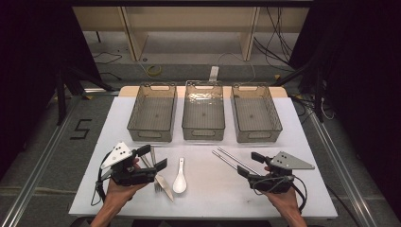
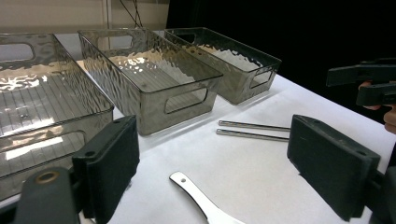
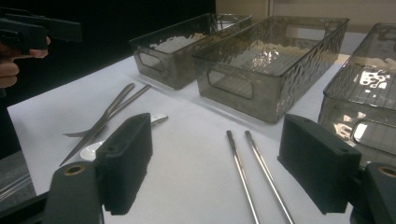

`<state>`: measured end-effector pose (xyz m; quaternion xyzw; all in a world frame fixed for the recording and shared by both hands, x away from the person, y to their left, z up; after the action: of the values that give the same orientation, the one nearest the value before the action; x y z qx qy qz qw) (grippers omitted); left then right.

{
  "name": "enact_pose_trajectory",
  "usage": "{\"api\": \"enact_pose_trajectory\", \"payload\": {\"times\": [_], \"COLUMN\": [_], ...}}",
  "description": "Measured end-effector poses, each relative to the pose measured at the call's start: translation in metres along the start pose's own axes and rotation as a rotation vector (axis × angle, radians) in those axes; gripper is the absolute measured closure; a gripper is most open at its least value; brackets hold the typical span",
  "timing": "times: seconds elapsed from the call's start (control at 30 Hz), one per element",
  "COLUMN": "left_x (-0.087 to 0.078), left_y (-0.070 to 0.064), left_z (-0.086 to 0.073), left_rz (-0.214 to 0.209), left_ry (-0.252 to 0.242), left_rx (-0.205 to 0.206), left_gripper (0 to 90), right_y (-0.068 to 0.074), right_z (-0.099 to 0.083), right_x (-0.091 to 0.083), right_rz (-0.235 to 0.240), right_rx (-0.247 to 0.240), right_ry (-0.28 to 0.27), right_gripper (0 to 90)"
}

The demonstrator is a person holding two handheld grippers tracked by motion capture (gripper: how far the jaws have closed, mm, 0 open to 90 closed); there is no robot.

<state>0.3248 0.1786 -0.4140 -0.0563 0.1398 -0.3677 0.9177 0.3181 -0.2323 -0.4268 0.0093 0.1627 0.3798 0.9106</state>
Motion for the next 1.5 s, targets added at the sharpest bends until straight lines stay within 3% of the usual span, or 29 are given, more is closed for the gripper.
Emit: {"api": "enact_pose_trajectory", "payload": {"times": [0.37,0.6,0.87,1.07,1.13,1.3,1.5], "left_x": [0.000,0.000,0.000,0.000,0.000,0.000,0.000], "left_y": [0.000,0.000,0.000,0.000,0.001,0.000,0.000], "left_z": [0.000,0.000,0.000,0.000,0.000,0.000,0.000], "left_rz": [0.002,0.008,0.011,0.014,0.016,0.016,0.019], "left_ry": [0.000,0.000,0.002,0.001,0.000,0.000,0.001], "left_rx": [0.000,0.002,0.001,0.004,0.006,0.009,0.010], "left_gripper": [16.4,16.3,16.3,16.3,16.4,16.3,16.3], "right_y": [-0.003,-0.010,-0.021,-0.030,-0.033,-0.043,-0.052], "right_z": [0.007,0.015,0.025,0.034,0.036,0.038,0.030], "right_x": [0.003,0.010,0.022,0.039,0.044,0.054,0.068], "right_rz": [0.005,0.012,0.018,-0.020,-0.038,-0.026,-0.056], "right_rx": [-0.023,-0.063,-0.107,-0.171,-0.185,-0.171,-0.166], "right_ry": [0.072,0.179,0.369,0.548,0.583,0.688,0.789], "right_gripper": [27.6,30.0,30.0,31.0,32.4,35.7,38.7]}}
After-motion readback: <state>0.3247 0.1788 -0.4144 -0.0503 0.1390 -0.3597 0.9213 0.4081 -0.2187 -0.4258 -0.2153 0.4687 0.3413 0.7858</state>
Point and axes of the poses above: each handheld gripper's, and its own axes: x roughly forward along the jaws, z roughly out of its top, y roughly to its left, the point moved 1 cm from there along x, roughly forward along the jaws, and after that the axes turned 4 degrees about -y, right-handed, at the moved point
